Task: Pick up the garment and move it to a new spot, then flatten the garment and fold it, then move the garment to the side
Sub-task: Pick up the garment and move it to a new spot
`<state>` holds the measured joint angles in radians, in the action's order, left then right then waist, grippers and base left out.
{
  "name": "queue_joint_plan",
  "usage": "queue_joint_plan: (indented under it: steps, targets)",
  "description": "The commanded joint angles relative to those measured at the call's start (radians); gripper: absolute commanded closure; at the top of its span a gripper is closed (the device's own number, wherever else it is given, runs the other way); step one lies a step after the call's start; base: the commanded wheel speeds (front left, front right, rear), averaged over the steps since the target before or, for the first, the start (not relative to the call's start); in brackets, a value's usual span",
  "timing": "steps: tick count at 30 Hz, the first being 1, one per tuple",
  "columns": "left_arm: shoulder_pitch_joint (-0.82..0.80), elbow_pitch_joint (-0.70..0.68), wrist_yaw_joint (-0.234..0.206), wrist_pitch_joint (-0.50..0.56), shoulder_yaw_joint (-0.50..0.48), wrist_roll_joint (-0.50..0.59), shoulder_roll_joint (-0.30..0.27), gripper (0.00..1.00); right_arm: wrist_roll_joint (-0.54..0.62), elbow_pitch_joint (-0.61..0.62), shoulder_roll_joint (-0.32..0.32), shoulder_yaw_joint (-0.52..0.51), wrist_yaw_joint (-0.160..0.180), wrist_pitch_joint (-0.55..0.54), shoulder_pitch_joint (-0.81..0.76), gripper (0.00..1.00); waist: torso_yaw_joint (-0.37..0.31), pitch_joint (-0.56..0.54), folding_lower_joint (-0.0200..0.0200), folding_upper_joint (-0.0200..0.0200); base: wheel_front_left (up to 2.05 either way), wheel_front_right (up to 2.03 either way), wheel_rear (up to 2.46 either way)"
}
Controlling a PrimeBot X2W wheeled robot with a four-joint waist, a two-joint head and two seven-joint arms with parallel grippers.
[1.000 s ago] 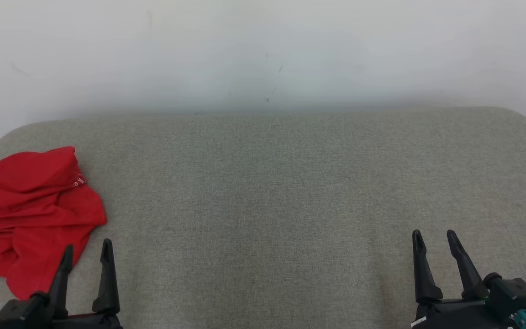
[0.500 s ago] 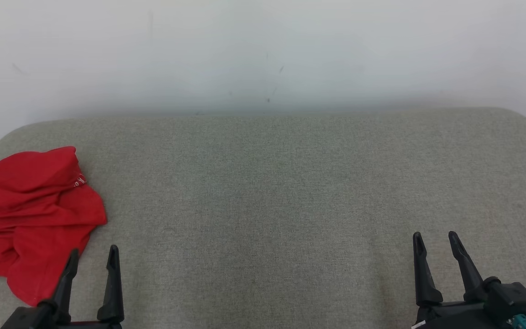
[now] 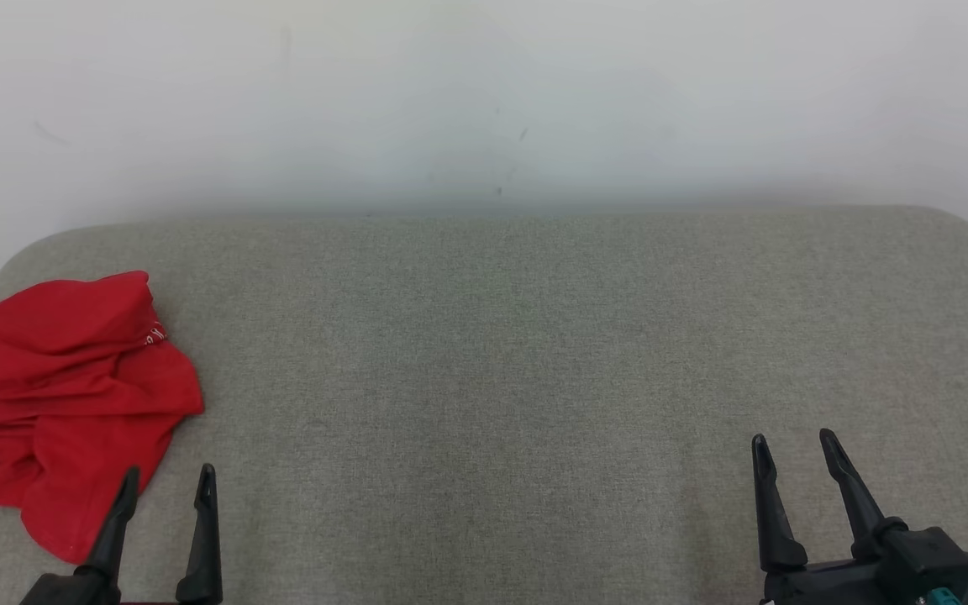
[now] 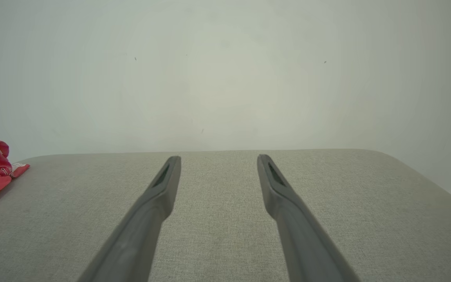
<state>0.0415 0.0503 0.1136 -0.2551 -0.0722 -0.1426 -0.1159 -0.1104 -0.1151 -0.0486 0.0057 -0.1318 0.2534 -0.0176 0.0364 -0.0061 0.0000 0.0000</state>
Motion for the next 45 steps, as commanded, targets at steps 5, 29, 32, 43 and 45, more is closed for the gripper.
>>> queue_joint_plan:
  steps: [5, 29, 32, 43, 45]
  targets:
    - [0.002, 0.020, 0.005, -0.010, -0.001, 0.026, -0.011, 0.00, 0.042, 0.005, -0.003, 0.002, 0.002, 0.012, -0.016, 0.00, 0.007, -0.007, 0.0000, 0.0000, 0.00, 0.00, 0.00]
    - [-0.013, 0.017, -0.016, 0.035, -0.022, -0.034, -0.022, 0.00, -0.038, 0.064, -0.003, -0.004, 0.002, -0.104, -0.050, 0.00, 0.014, -0.008, 0.0000, 0.0000, 0.00, 0.00, 0.00]
    - [-0.013, 0.016, -0.019, 0.039, -0.021, -0.038, -0.022, 0.00, -0.040, 0.068, -0.003, -0.006, 0.002, -0.109, -0.051, 0.00, 0.016, -0.006, 0.0000, 0.0000, 0.00, 0.00, 0.00]
    - [-0.027, 0.020, -0.040, 0.035, -0.021, -0.041, -0.030, 0.00, -0.034, 0.068, -0.003, 0.000, 0.002, -0.102, -0.054, 0.00, 0.069, 0.013, 0.0000, 0.0000, 0.00, 0.00, 0.00]
    - [-0.031, 0.027, -0.040, 0.032, -0.019, -0.043, -0.031, 0.00, -0.040, 0.064, -0.003, 0.002, 0.002, -0.099, -0.053, 0.00, 0.096, 0.019, 0.0000, 0.0000, 0.00, 0.00, 0.00]
